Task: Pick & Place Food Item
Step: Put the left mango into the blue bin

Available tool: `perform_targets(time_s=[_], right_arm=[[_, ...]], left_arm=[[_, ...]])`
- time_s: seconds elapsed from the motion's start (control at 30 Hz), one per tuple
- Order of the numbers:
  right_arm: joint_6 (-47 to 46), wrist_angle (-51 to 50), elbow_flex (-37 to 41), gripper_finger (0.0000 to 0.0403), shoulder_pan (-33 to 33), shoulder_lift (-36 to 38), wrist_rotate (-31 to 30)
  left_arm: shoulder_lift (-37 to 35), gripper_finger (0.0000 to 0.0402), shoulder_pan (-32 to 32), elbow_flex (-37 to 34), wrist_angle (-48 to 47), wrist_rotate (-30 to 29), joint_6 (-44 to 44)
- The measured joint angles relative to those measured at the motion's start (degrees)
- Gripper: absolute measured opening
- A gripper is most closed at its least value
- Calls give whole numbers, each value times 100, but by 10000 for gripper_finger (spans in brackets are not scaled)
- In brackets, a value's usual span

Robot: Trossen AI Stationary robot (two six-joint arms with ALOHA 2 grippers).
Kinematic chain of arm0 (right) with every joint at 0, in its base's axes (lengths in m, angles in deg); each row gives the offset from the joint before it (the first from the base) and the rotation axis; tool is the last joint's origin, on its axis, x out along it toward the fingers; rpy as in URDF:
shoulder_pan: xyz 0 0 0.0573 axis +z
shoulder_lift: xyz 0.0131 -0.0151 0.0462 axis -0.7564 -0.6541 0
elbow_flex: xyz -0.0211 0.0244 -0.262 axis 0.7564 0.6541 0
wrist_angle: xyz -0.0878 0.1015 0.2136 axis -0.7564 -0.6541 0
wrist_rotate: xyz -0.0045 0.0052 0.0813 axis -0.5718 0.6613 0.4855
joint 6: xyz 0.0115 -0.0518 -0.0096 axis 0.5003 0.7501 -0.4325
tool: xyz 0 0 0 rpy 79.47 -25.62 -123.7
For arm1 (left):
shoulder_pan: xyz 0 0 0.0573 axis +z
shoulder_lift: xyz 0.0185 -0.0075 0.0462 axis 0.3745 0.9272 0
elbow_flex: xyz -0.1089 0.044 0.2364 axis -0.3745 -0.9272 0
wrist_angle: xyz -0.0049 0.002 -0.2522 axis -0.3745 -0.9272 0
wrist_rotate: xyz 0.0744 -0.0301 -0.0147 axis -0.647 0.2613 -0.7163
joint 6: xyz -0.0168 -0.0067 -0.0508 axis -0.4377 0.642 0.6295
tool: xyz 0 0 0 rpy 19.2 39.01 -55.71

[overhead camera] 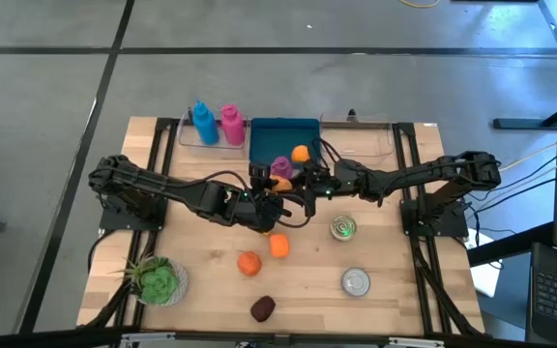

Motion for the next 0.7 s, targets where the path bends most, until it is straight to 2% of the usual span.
perform_targets(time_s=[0.13, 0.37, 0.57, 0.7], right_arm=[[58, 1, -1, 179, 2, 2, 31], [163, 9, -2, 175, 4, 2, 68], [313, -316, -2, 175, -17, 192, 271], [661, -1072, -2, 175, -17, 695, -23]], left_arm=[[0, 221, -67, 33, -33, 3, 30], [0, 265, -321, 487, -252, 23, 296], [-63, 273, -741, 860, -1140, -20, 870], [-298, 270, -951, 874, -1695, -53, 1587]])
